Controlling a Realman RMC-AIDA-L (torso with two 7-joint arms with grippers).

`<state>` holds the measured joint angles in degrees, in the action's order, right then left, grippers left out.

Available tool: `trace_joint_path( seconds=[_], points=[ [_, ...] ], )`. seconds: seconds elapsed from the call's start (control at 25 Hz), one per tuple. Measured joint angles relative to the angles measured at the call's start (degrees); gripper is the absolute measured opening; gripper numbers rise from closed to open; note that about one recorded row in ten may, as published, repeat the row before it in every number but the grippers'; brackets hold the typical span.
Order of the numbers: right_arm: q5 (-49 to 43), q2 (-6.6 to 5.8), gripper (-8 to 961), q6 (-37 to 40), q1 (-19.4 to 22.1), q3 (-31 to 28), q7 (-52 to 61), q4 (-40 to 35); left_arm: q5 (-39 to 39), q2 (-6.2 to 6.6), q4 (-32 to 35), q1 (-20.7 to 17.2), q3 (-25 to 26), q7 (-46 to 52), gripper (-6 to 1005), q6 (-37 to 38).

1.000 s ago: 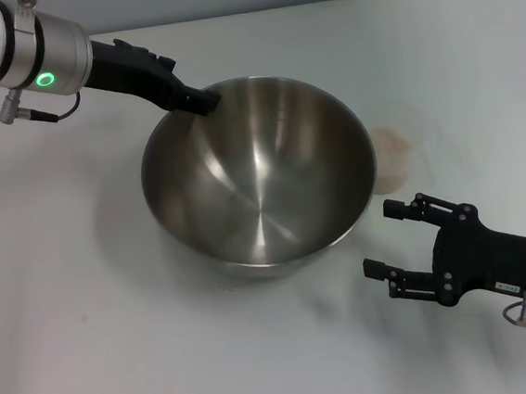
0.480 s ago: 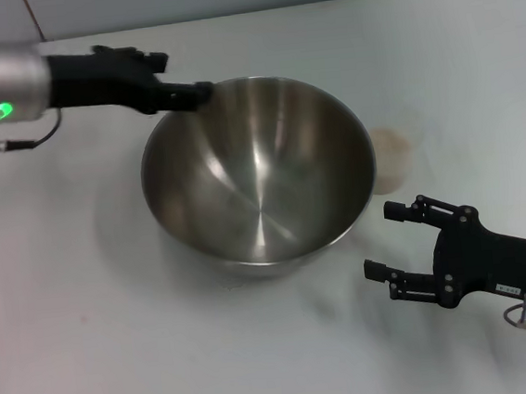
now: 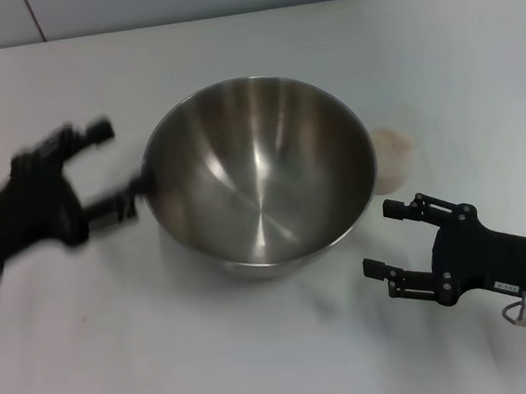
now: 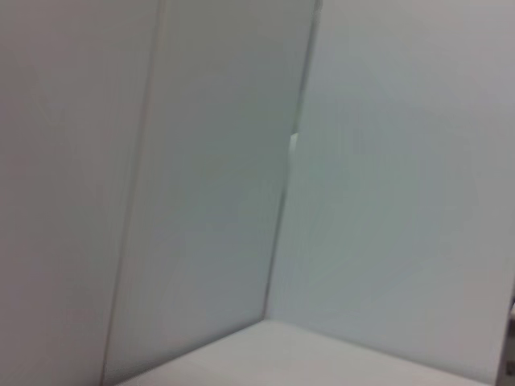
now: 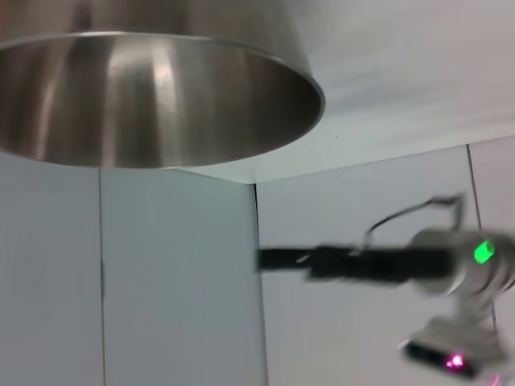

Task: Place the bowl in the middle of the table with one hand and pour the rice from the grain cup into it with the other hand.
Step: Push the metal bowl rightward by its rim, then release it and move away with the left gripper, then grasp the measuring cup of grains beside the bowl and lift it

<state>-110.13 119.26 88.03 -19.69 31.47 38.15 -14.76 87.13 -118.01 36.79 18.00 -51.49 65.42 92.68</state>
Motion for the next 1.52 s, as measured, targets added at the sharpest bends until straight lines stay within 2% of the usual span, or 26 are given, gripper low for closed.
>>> trace_joint_path(
  seconds=[0.2,0.36,0.68,1.0,1.52],
  points=[
    [0.00,0.00,775,-0.09,0.00,0.00,0.00,0.00,-0.32,-0.02,-12.14,-4.07,1.46,-19.01,876,6.57],
    [0.00,0.00,775,-0.10,0.09,0.00,0.00,0.00,-0.16,-0.03,-16.33,-5.73,1.49,-24.47,876,6.92],
    [0.00,0.00,773,-0.03,1.03,0.00,0.00,0.00,0.65,-0.05,-17.86,-6.27,0.96,-27.63,875,4.61],
    [0.00,0.00,772,-0.13,1.40,0.00,0.00,0.00,1.98,-0.11,-18.82,-5.54,0.95,-30.62,875,-2.47],
    [0.00,0.00,769,-0.22,1.78,-0.70,0.00,0.04,2.00,-0.09,-18.93,-5.08,1.04,-30.81,875,-3.47]
  ],
)
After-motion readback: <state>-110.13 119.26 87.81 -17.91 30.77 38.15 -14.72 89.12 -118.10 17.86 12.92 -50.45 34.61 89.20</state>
